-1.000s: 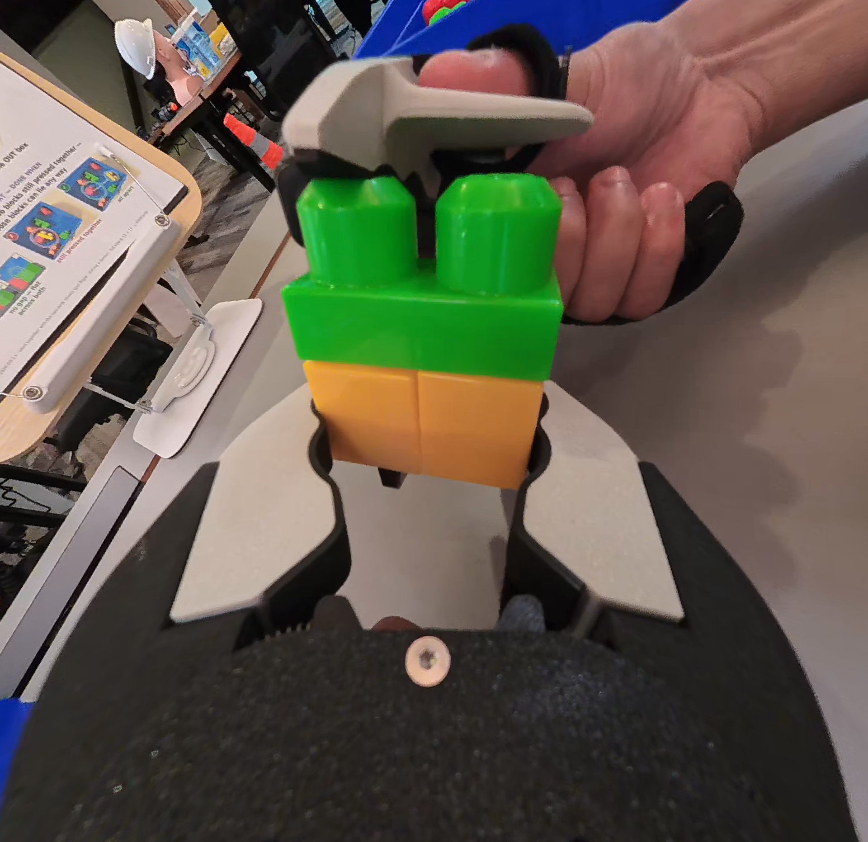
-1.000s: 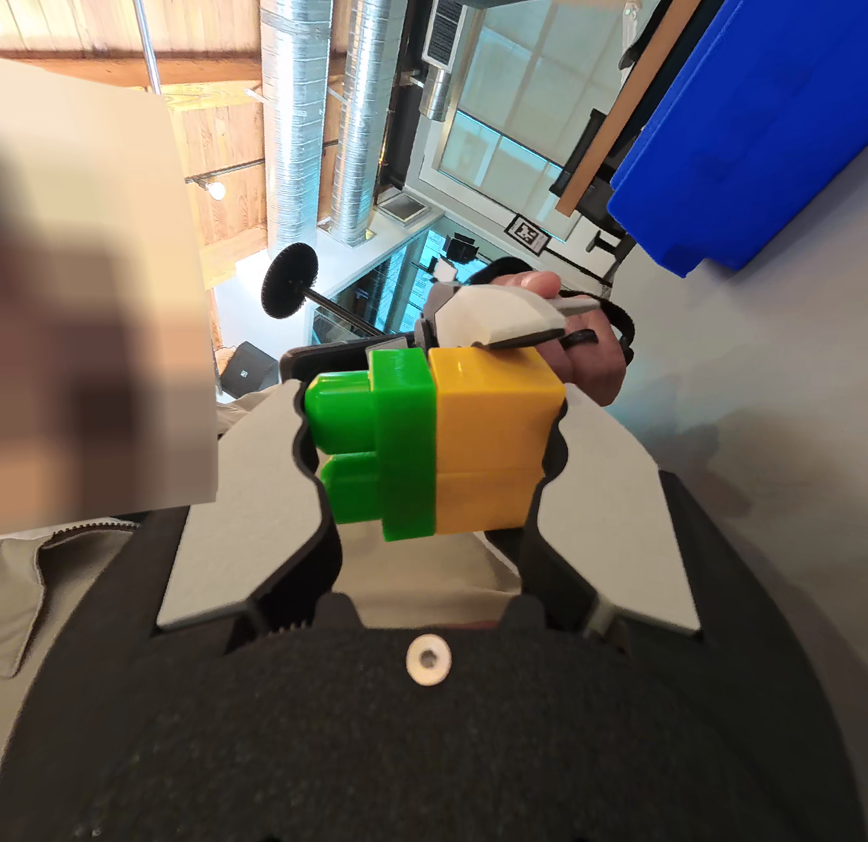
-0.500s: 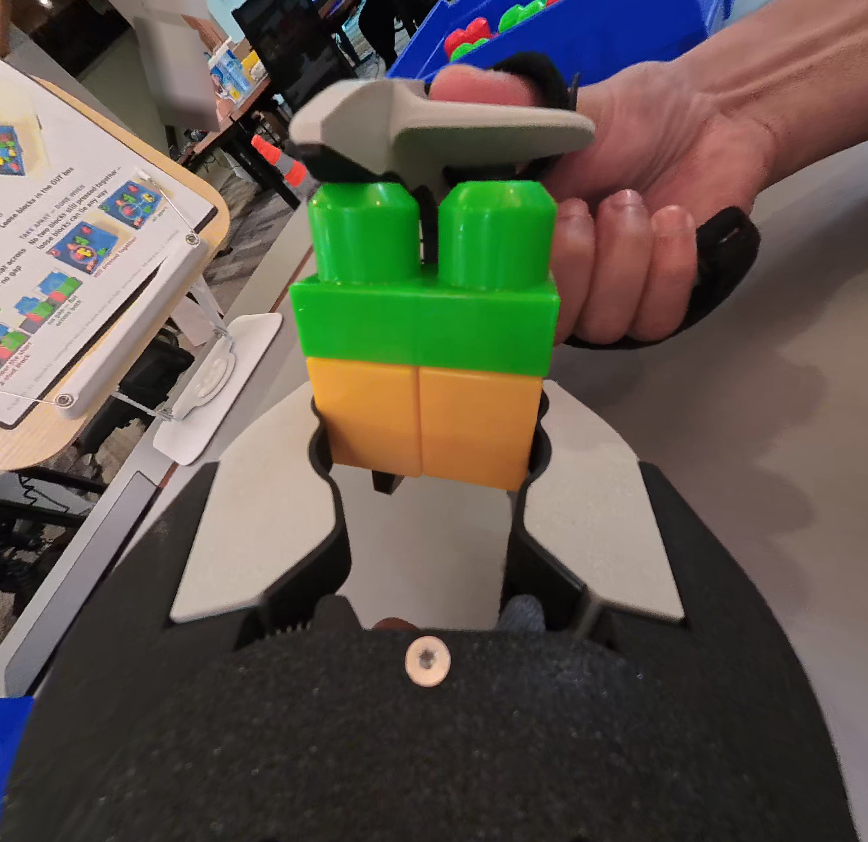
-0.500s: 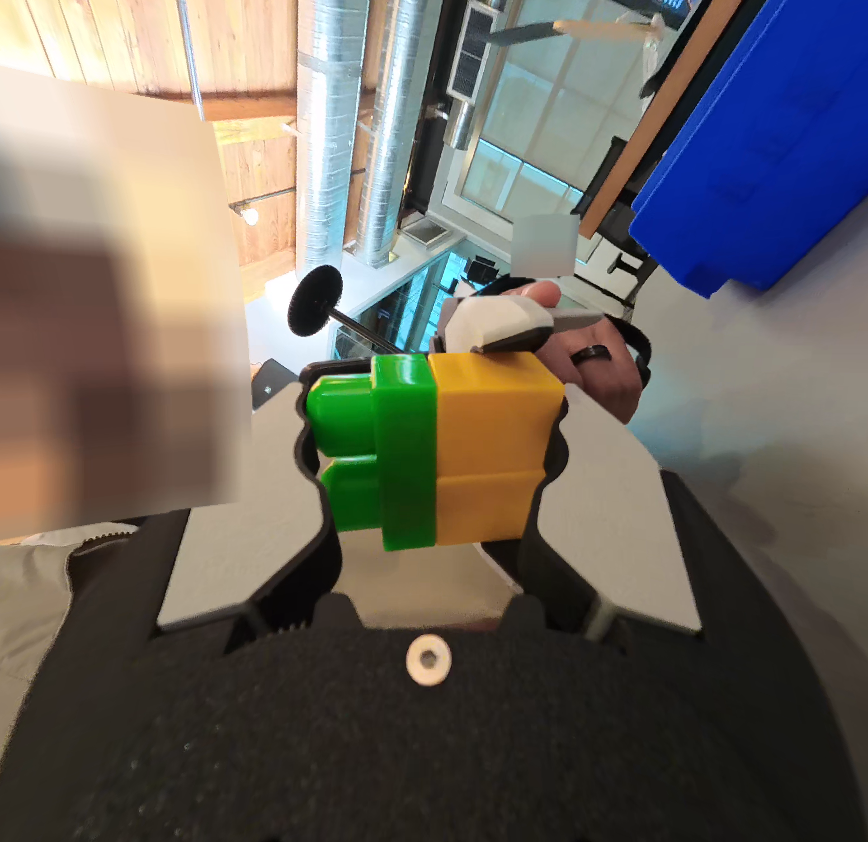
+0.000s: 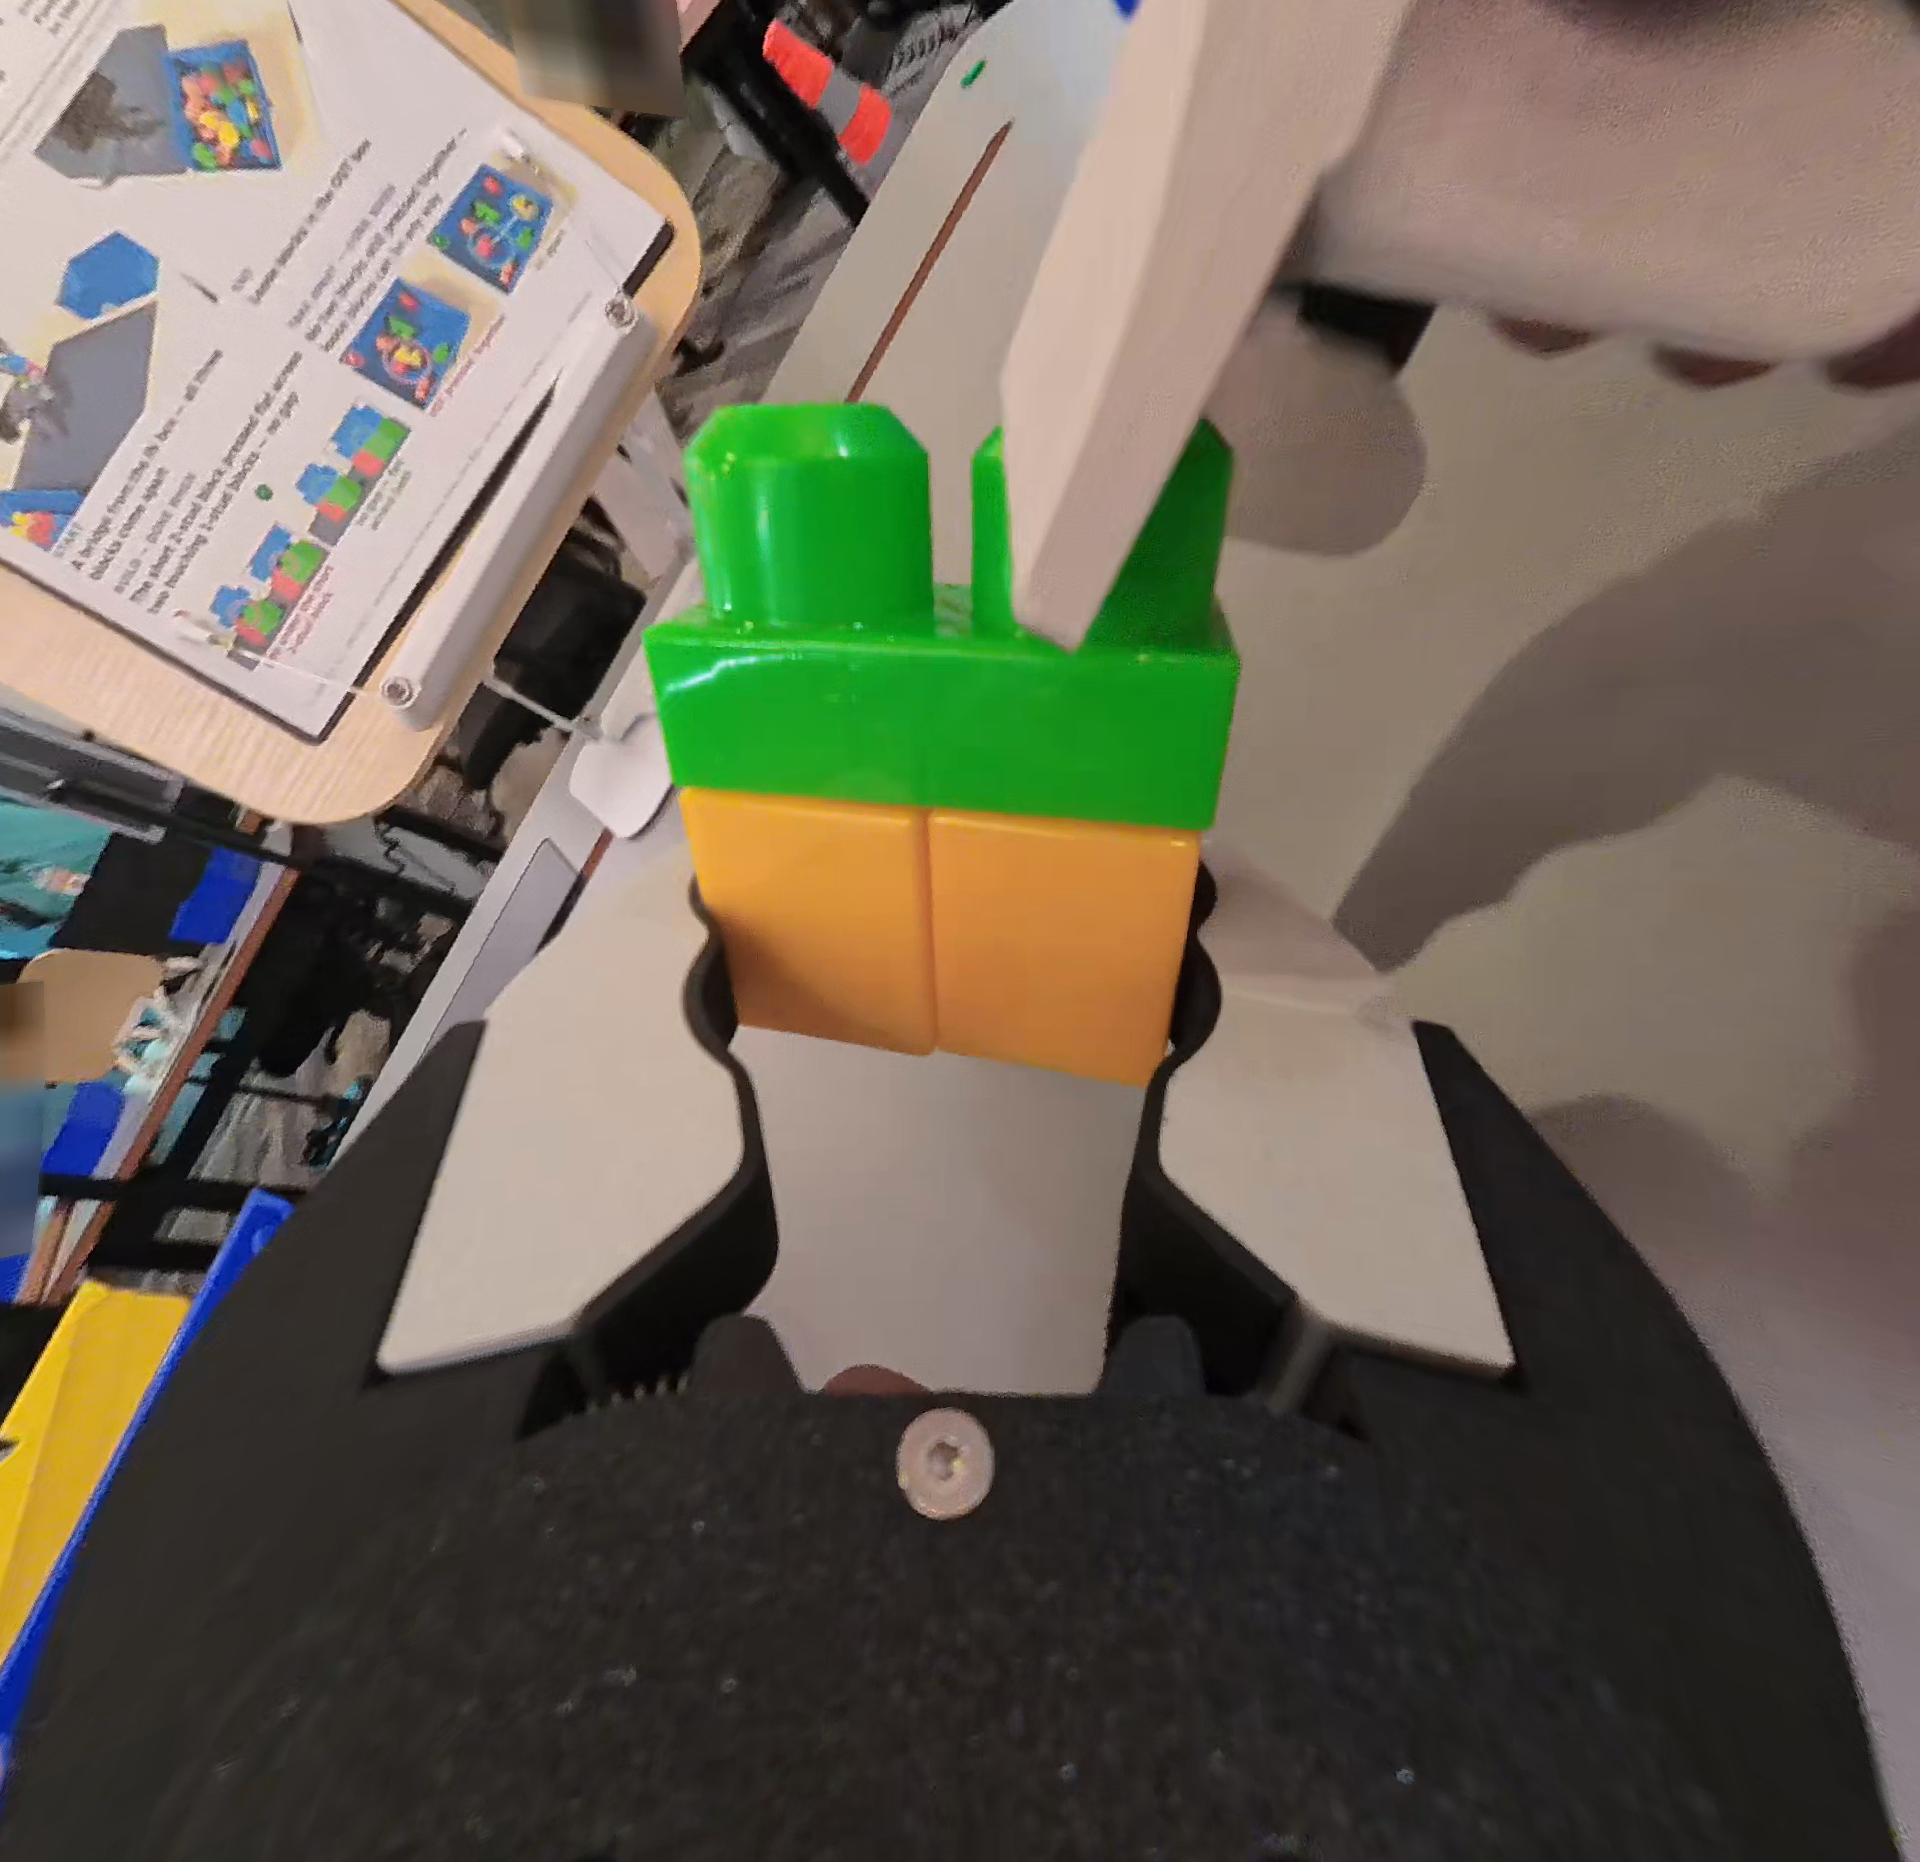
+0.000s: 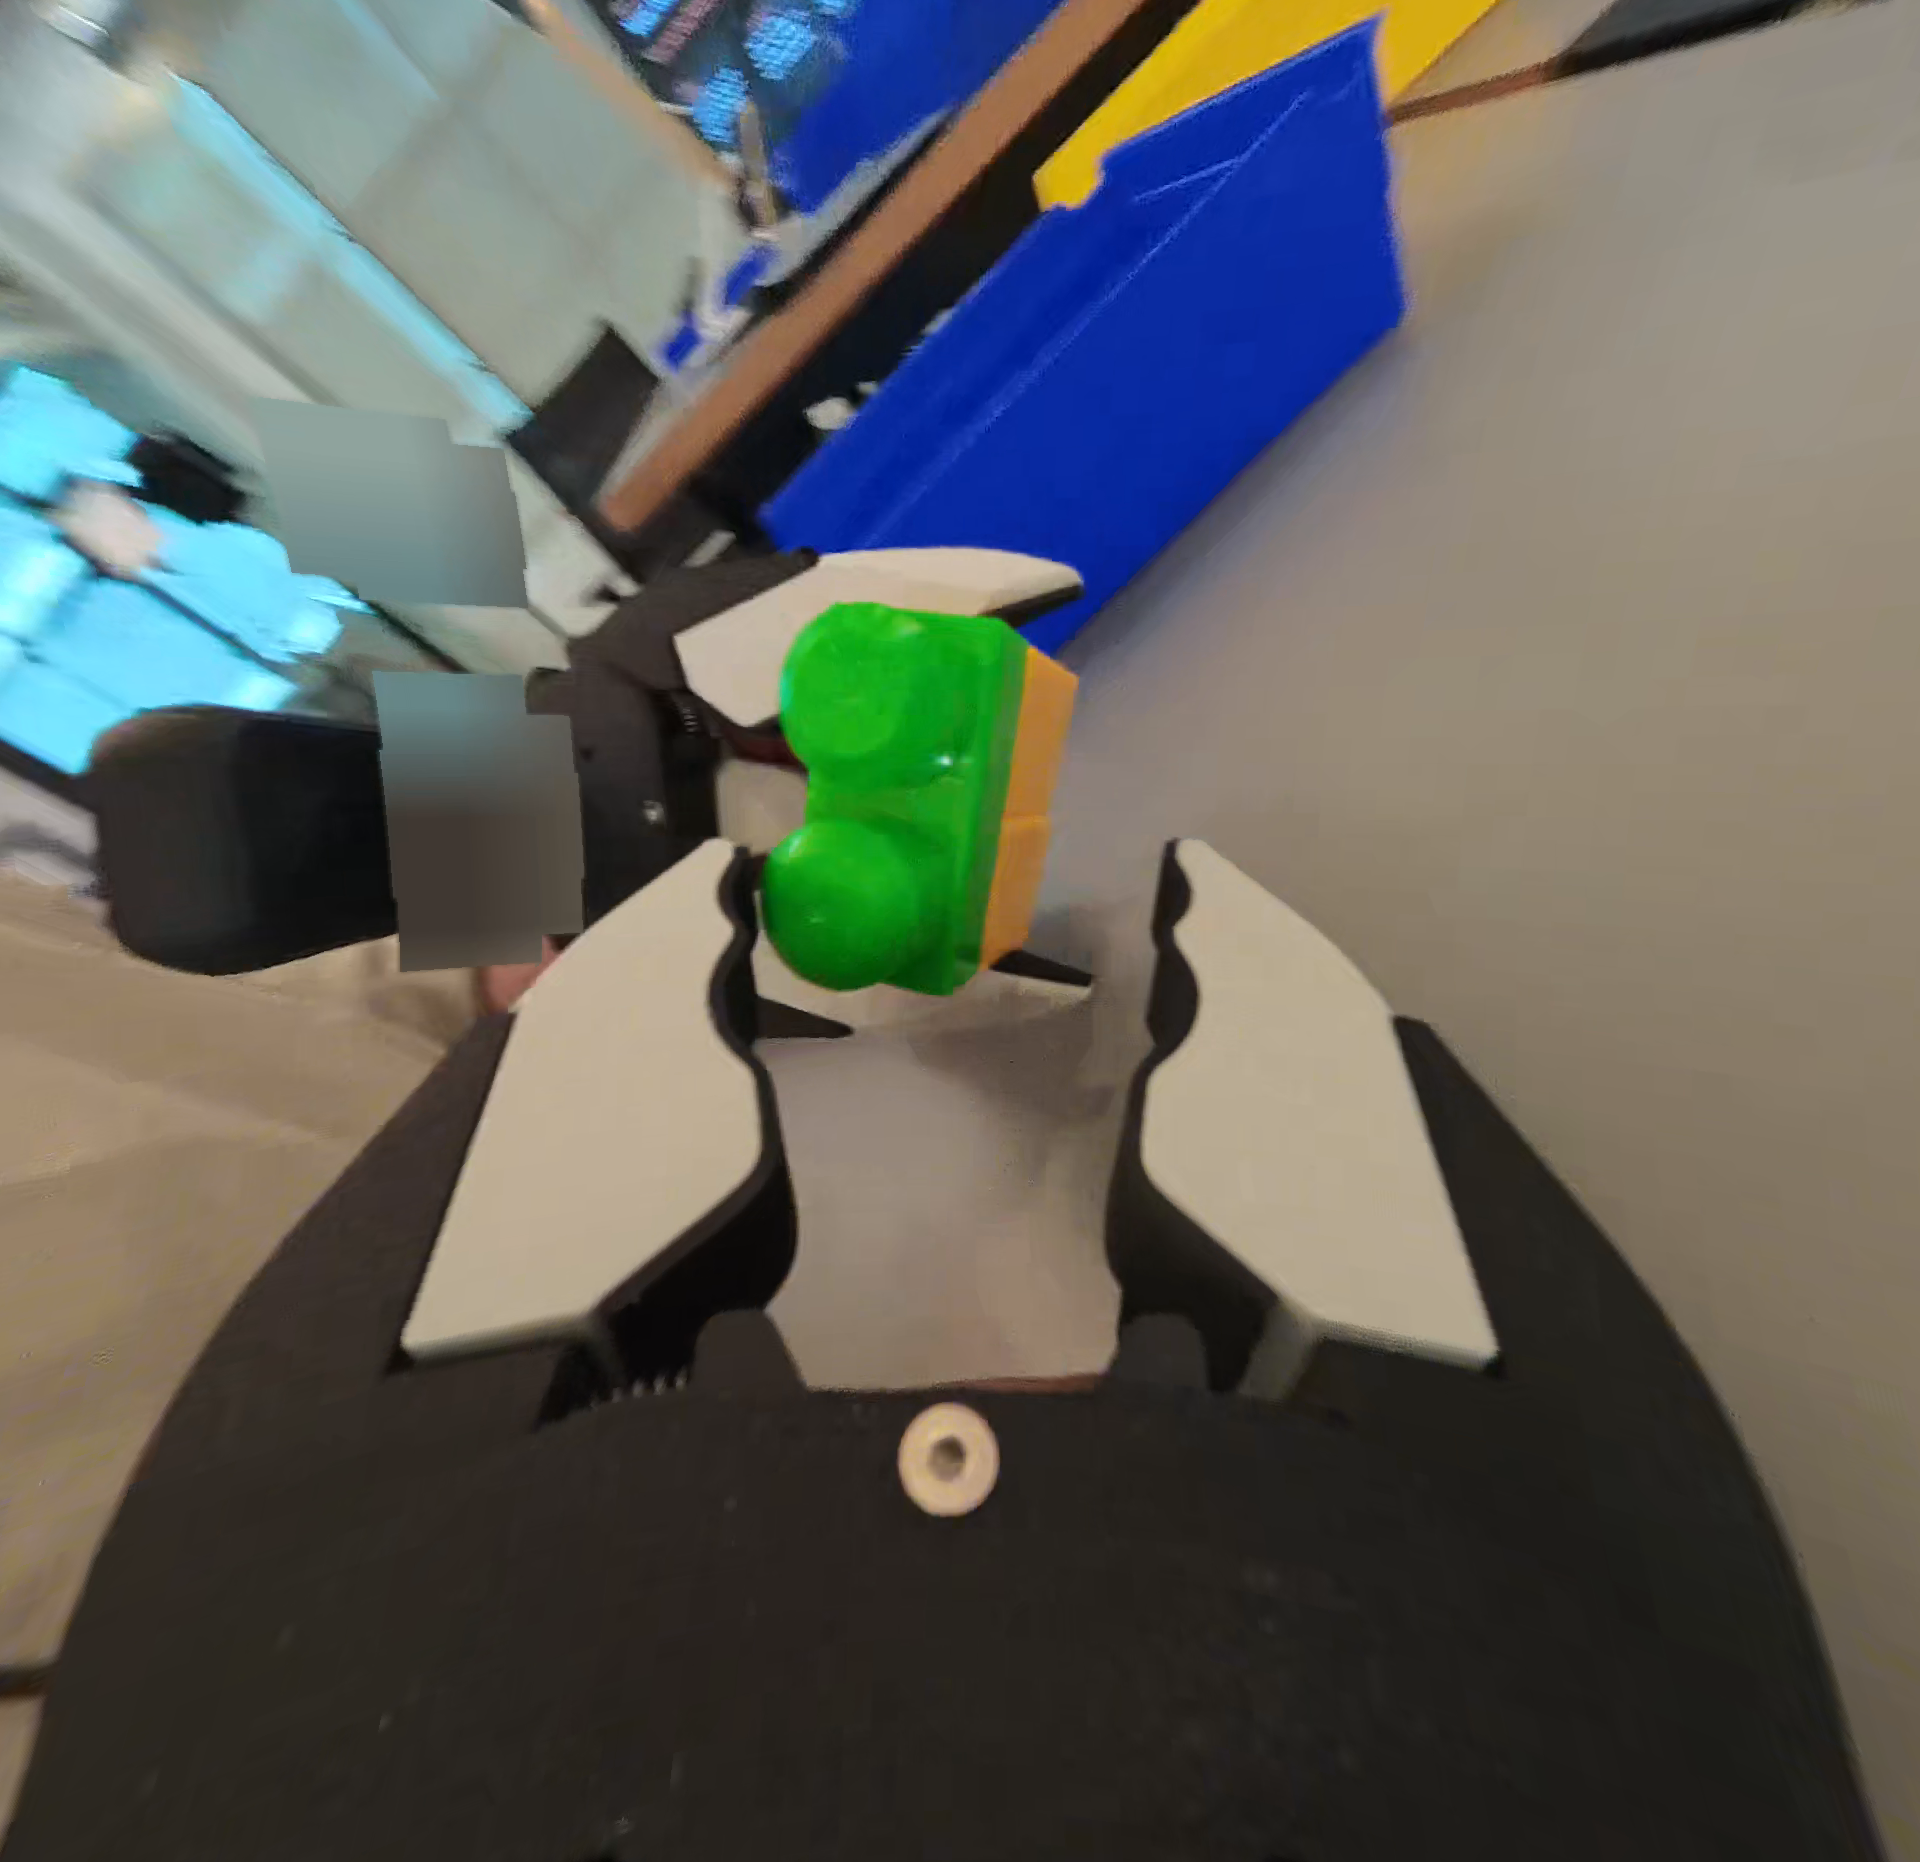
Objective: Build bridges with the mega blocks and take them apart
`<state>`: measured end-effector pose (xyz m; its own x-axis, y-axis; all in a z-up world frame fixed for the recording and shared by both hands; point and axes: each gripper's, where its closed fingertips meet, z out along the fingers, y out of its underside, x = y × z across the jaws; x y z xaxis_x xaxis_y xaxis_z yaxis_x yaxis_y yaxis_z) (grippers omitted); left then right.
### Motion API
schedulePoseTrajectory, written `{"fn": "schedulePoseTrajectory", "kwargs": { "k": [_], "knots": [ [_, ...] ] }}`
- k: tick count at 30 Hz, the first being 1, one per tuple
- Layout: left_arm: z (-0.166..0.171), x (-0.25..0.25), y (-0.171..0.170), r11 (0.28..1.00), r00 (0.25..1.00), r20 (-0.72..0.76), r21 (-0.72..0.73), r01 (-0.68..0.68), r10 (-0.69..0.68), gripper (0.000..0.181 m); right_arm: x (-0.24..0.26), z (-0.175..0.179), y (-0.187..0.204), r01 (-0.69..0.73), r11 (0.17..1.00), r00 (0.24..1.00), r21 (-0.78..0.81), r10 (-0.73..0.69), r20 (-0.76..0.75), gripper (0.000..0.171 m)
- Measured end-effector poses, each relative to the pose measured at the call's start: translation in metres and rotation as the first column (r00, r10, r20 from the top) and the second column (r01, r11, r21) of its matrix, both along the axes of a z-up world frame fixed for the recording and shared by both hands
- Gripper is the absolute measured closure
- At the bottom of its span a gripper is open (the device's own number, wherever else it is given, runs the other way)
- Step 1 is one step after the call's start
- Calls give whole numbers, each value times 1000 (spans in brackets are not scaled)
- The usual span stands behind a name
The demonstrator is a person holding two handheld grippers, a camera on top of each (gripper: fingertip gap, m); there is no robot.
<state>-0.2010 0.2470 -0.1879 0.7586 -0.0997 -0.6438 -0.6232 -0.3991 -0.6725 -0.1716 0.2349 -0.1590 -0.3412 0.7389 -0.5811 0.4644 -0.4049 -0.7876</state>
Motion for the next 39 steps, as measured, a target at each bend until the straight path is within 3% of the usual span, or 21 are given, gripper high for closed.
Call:
{"fn": "schedulePoseTrajectory", "kwargs": {
  "k": [4, 9, 12, 17, 23, 26, 29, 32, 35, 39],
  "knots": [
    [-4, 2, 2, 1000, 999, -37, -7, -8, 8, 99, -2, -6, -11, 51, 991, 998, 123, -56, 32, 102],
    [-6, 5, 2, 1000, 987, -161, -15, -9, 6, 99, -2, -6, -10, 67, 990, 996, 123, -73, 49, 131],
    [-6, 9, 1, 1000, 984, -178, -14, 13, -16, 99, 0, -8, -9, 40, 995, 997, 92, -46, 65, 135],
    [-2, 14, -2, 999, 992, -115, 15, 50, -48, 100, 4, -5, -5, 4, 998, 998, -58, -1, 56, 135],
    [6, 8, -18, 995, 983, 149, 12, 103, -103, 115, 9, 6, 15, -15, 985, 1000, -169, 11, -25, 135],
    [15, 19, -27, 977, 870, 448, 55, 204, -207, 142, 15, 20, 19, -89, 971, 991, -220, 64, -115, 135],
    [38, 31, -35, 939, 666, 668, 170, 297, -332, 181, 22, 29, 18, -163, 957, 974, -242, 117, -195, 135],
    [53, 33, -36, 914, 526, 758, 236, 331, -386, 181, 28, 38, 16, -239, 922, 952, -306, 161, -260, 135],
    [63, 36, -36, 886, 460, 770, 294, 358, -442, 181, 29, 35, 11, -265, 913, 948, -310, 188, -256, 135],
    [62, 46, -32, 870, 475, 745, 295, 395, -469, 181, 28, 35, 6, -285, 901, 944, -326, 205, -259, 135]
  ]
}}
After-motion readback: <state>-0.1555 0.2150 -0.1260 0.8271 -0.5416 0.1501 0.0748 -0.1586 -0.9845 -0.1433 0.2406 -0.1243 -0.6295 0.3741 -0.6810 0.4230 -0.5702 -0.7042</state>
